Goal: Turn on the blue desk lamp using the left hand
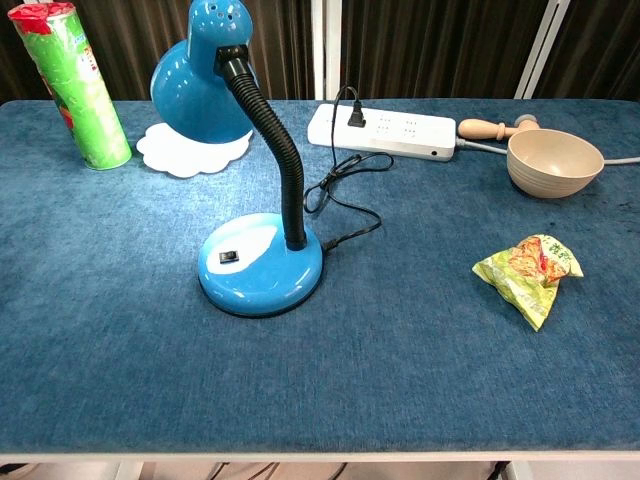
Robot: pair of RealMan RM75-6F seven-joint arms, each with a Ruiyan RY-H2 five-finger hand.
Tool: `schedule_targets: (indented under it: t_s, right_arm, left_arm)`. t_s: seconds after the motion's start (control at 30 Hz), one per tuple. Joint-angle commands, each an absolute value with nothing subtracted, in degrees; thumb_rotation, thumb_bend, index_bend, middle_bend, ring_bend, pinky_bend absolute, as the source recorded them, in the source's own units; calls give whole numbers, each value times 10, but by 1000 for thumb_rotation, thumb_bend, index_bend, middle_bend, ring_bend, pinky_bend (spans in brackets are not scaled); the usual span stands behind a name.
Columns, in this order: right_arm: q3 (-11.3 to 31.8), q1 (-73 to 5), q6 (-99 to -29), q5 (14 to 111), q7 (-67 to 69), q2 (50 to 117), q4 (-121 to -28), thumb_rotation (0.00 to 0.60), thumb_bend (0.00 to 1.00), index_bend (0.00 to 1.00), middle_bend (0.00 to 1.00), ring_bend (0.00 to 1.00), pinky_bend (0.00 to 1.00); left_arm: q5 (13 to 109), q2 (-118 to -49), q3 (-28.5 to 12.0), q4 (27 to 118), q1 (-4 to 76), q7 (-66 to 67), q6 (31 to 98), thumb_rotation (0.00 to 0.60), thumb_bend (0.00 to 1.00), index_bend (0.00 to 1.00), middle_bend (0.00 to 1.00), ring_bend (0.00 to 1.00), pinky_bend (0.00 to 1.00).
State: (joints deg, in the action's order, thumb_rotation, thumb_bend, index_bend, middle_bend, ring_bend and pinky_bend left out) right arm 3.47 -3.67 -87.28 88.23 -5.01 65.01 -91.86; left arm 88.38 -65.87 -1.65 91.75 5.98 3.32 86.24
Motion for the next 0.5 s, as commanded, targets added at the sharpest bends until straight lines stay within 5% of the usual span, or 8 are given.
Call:
schedule_targets:
  t_s: [0.03, 0.5]
  right_arm:
    - [35, -36, -874, 883, -50, 650, -918, 600, 176, 0, 0, 0, 0]
    - [39, -36, -878, 883, -45, 647, -919, 600, 176, 0, 0, 0, 0]
  left_arm:
    - [883, -658, -17, 919, 60, 34, 862, 600, 0, 0, 0, 0, 0]
    - [908, -650, -19, 942, 67, 40, 869, 600, 3, 0, 0, 0, 0]
